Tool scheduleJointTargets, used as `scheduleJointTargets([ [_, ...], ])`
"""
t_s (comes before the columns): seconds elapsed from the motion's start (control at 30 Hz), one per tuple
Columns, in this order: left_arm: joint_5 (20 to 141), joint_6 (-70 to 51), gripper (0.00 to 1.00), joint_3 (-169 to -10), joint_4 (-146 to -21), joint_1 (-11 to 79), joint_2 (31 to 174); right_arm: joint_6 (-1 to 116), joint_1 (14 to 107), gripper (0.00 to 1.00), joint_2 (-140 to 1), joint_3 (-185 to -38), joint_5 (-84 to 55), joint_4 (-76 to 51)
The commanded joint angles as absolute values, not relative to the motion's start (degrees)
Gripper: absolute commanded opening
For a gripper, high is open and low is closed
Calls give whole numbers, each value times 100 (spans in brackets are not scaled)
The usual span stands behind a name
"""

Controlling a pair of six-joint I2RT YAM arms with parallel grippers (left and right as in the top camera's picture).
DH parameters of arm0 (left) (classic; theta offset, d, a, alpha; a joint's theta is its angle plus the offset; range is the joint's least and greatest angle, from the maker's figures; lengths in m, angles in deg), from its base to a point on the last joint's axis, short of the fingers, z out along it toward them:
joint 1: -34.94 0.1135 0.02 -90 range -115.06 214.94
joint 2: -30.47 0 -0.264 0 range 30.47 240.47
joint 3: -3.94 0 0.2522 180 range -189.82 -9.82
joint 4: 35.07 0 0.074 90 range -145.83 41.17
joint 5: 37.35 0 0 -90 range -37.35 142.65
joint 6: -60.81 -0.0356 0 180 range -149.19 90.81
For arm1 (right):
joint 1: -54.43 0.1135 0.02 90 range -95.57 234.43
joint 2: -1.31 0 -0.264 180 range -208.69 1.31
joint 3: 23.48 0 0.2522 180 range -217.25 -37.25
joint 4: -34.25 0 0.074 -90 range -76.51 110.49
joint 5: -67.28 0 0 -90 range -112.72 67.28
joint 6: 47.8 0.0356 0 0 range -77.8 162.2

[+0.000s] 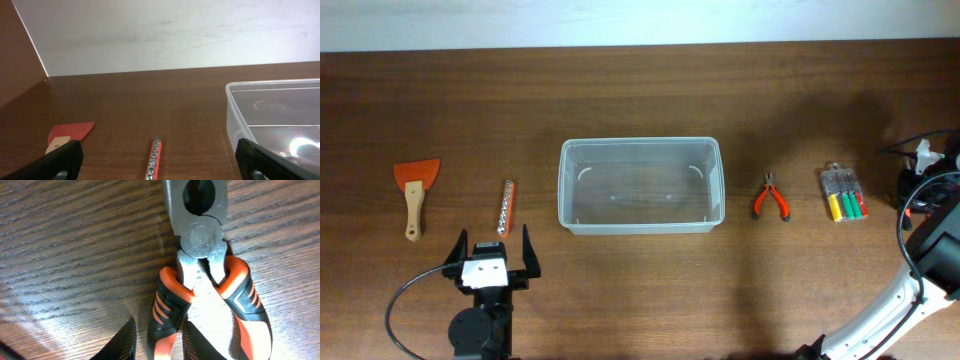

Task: Pack container
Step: 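Close the right gripper on the pliers and lift them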

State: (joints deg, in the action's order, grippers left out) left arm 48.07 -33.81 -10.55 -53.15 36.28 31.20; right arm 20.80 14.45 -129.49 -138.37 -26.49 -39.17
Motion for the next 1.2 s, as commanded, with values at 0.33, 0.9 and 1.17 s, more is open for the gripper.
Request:
scheduleJointTargets([
  [0.33, 4786, -3307, 99, -1036, -5319, 3611, 3081, 2545, 1427, 25, -13172, -13775, -2874, -3882],
  [0.9, 4786, -3307, 99, -1036, -5319, 3611, 3081, 2517, 1427, 23, -13172, -13775, -2874, -3683],
  [1.17, 4786, -3307, 99, -1036, -5319, 3611, 3081, 2519, 1427, 14, -13172, -13775, -2769, -3668],
])
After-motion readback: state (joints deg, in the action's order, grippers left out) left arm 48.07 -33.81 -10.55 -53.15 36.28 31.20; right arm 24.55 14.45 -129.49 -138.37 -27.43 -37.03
